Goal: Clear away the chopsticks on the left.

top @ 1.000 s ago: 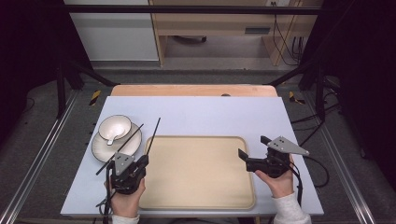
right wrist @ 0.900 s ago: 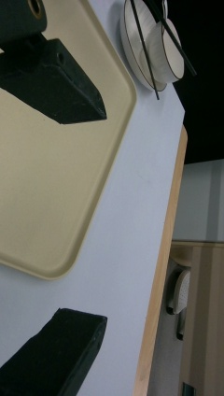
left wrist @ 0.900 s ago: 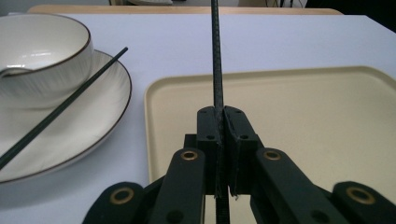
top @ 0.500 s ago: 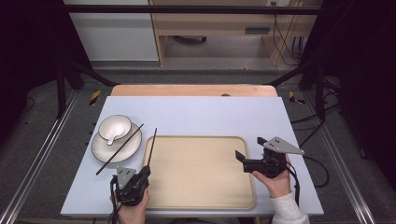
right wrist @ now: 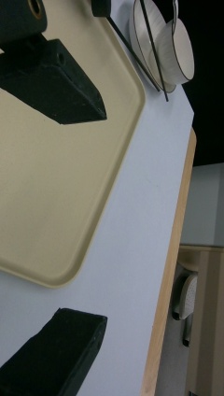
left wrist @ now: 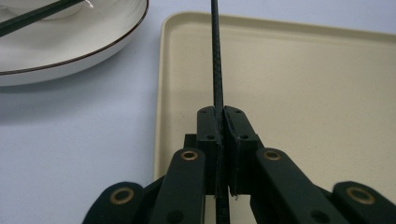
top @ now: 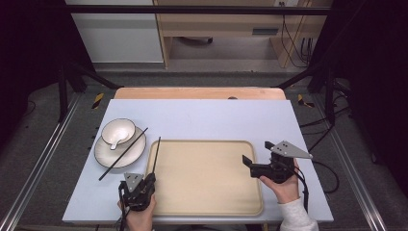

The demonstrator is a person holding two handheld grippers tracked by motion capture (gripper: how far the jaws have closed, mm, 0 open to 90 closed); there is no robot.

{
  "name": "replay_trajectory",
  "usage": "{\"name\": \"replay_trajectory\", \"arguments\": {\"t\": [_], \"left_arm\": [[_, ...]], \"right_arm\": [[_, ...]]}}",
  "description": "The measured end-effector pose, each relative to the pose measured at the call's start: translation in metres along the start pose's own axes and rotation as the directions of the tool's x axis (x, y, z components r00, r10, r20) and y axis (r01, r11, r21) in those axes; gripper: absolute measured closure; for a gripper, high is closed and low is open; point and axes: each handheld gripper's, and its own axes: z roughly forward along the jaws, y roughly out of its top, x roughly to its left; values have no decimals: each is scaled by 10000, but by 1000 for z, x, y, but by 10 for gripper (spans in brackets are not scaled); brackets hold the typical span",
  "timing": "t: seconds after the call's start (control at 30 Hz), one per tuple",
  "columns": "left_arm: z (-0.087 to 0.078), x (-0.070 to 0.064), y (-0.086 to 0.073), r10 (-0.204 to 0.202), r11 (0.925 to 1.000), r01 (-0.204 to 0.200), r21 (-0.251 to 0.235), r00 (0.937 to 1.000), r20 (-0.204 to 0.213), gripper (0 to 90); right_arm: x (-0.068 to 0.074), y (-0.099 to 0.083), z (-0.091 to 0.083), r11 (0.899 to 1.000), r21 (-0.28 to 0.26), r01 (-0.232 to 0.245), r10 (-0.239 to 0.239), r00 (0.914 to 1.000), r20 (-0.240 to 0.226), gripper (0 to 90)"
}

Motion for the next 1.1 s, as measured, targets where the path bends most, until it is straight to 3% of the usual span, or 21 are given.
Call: {"name": "replay_trajectory", "arguments": {"t": [0.7,1.0,1.1], "left_arm": [[5,-4,2,350,9950,-316,942,9988,-346,850],[4,-2,5,378,9936,-378,1063,9993,23,770],[-2,-2,12,335,9962,-367,792,9986,411,734]], "right_arm": [[0,0,0,10000,14,5,-5,10000,12,38],[0,1,-1,10000,-16,8,-8,10000,3,37],[-1,1,-2,10000,-40,-41,41,10000,20,38]]}}
